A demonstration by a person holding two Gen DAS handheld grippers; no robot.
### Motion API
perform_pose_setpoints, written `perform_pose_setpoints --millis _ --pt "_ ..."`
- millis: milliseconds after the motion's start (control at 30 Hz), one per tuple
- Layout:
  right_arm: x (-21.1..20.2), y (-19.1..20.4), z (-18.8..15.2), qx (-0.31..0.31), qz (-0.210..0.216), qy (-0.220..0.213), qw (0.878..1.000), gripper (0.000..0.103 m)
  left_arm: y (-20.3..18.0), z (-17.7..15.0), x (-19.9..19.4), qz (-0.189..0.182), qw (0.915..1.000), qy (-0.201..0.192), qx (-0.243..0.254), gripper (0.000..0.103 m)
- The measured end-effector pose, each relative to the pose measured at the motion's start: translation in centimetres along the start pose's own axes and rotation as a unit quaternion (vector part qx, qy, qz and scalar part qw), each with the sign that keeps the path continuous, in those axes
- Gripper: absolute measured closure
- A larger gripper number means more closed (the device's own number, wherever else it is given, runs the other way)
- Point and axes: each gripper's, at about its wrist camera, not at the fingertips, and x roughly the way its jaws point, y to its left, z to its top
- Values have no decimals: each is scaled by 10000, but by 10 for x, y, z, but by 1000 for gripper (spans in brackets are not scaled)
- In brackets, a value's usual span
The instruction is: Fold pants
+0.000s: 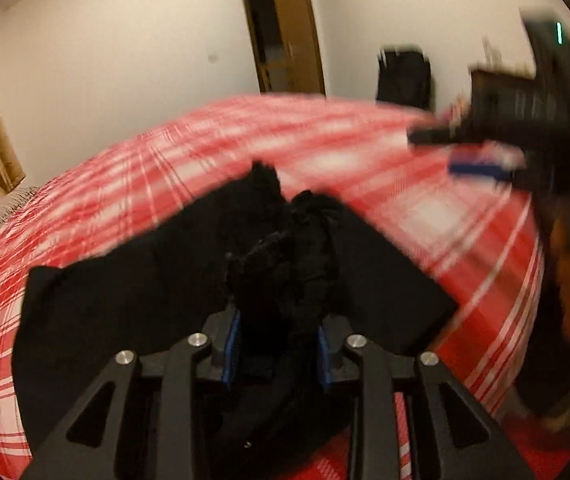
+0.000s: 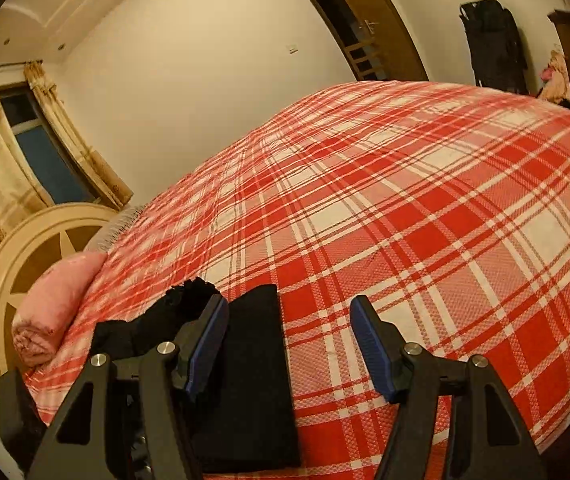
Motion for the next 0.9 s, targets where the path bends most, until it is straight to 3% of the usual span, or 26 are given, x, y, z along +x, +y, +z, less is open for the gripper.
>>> perform_pose_setpoints --millis 67,133,233,333,400,500,567,633,700,733,767,900 --pt "3 2 -1 47 129 93 9999 38 -3 1 -3 -141 9997 90 197 53" --pt "5 3 0 112 257 116 9995 38 -4 4 -14 -480 9980 81 401 21" --pt "6 10 5 200 597 173 9979 38 8 8 -48 -586 9967 -236 513 10" --pt "23 23 0 162 927 557 9940 38 48 11 -77 -604 9967 -537 10 0" --pt "38 36 -12 -50 914 855 9921 38 80 8 -86 -362 9962 -595 -514 0" --pt "56 51 -31 -338 734 1123 9904 38 121 -6 -79 384 9908 -383 -1242 0" --pt "63 58 -41 -474 735 1274 9880 38 143 -18 -68 790 9816 -14 -1738 0" --pt "66 67 -51 -680 772 1404 9847 38 158 -31 -58 962 9712 181 -2172 0" --pt "65 81 -59 -1201 469 1337 9826 38 168 -42 -52 979 9617 324 -2539 0" --pt "65 87 -63 -1371 355 1321 9811 45 171 -48 -48 935 9572 407 -2710 0" --pt "66 90 -64 -1435 345 1321 9802 59 173 -52 -48 911 9545 451 -2804 0" --pt "61 104 -65 -1881 336 1246 9736 77 174 -57 -54 957 9491 434 -2968 0"
